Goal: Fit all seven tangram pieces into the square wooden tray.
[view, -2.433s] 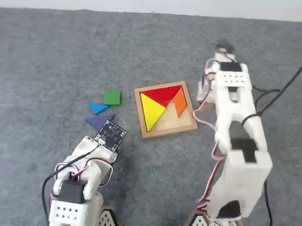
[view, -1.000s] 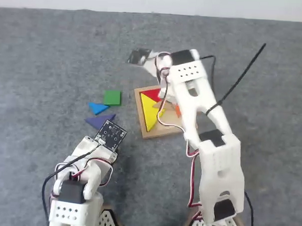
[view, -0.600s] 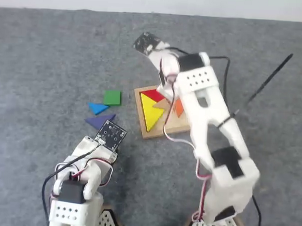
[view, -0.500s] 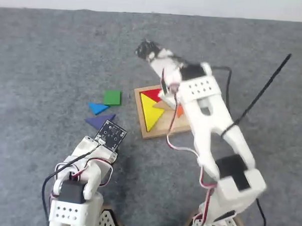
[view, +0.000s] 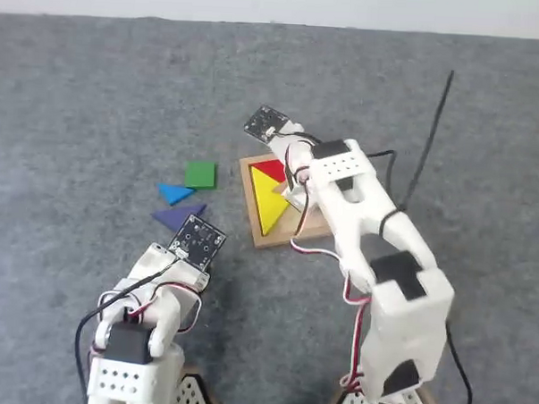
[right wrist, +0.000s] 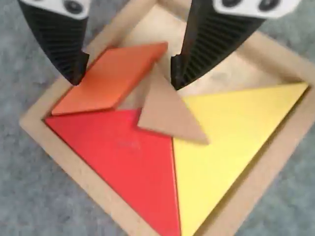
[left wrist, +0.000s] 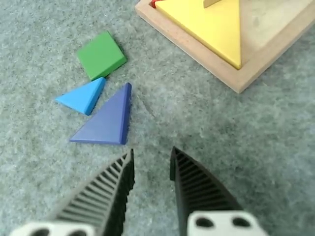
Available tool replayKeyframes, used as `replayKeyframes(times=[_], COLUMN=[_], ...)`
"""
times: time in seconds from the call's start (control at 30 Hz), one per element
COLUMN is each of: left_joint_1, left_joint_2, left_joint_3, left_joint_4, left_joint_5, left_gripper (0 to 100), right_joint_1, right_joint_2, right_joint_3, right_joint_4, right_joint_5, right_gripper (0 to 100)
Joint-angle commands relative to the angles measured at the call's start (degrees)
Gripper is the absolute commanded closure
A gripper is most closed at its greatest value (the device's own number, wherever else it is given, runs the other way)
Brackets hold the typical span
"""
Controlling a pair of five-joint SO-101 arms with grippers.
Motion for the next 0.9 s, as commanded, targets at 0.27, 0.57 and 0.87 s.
replayKeyframes(times=[0.27, 0.57, 0.87], left_joint_1=[-0.2, -0.2, -0.2], left_joint_2=[-0.7, -0.7, -0.7], left_joint_3=[-0.6, -0.6, -0.6], left_joint_4=[0.5, 0.5, 0.5], left_joint_5=[0.5, 0.5, 0.5], left_gripper=[88, 88, 88], right_joint_1=[6.1, 0.0, -3.3], right_joint_2=[2.1, 1.5, 5.0], right_joint_3=[-14.7, -18.2, -19.5], right_joint_4=[5.8, 5.5, -1.4], right_joint_5=[1.2, -3.9, -22.0], right_gripper=[73.5, 73.5, 73.5])
